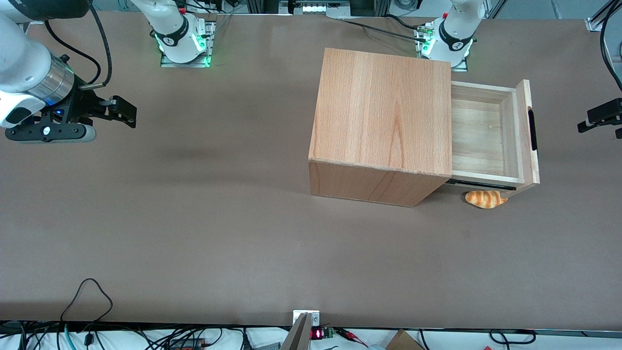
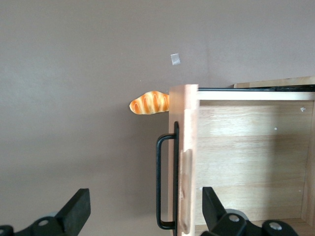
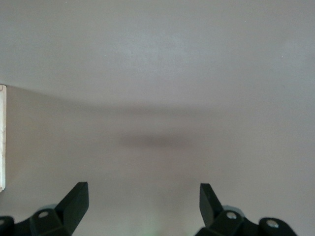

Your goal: Open top drawer with left arm

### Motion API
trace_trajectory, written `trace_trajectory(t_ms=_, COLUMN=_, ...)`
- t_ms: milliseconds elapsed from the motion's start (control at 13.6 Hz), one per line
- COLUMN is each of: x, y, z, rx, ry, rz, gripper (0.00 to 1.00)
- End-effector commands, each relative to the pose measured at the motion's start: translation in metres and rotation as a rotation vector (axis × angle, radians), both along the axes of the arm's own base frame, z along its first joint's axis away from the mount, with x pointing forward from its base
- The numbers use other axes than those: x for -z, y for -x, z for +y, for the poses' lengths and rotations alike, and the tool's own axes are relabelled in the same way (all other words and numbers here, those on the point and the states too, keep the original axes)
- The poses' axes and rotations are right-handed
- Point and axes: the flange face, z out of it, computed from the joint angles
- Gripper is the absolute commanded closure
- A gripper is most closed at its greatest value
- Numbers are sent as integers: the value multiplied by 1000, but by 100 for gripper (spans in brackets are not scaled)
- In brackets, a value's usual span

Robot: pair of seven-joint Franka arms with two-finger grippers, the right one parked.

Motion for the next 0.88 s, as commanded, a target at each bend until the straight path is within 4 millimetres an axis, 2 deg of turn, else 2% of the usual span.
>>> trace_trajectory(t_ms=0, x=-19, y=-5, z=-26, rx=5, ry=-60, rz=-3, gripper=0)
trace_trajectory(t_ms=74, x=-22, y=-5, z=-40, rx=27, ry=-73, rz=2, gripper=0)
trace_trajectory(t_ms=221, x=-29, y=-1, z=-52, rx=39, ry=-86, rz=2, gripper=0)
trace_trajectory(t_ms=588, x=-39, y=2, z=-71, rx=63, ry=-97, rz=-14, gripper=0)
trace_trajectory(t_ms=809, x=-45, y=4, z=-82, rx=6, ry=-113, rz=-21, gripper=0)
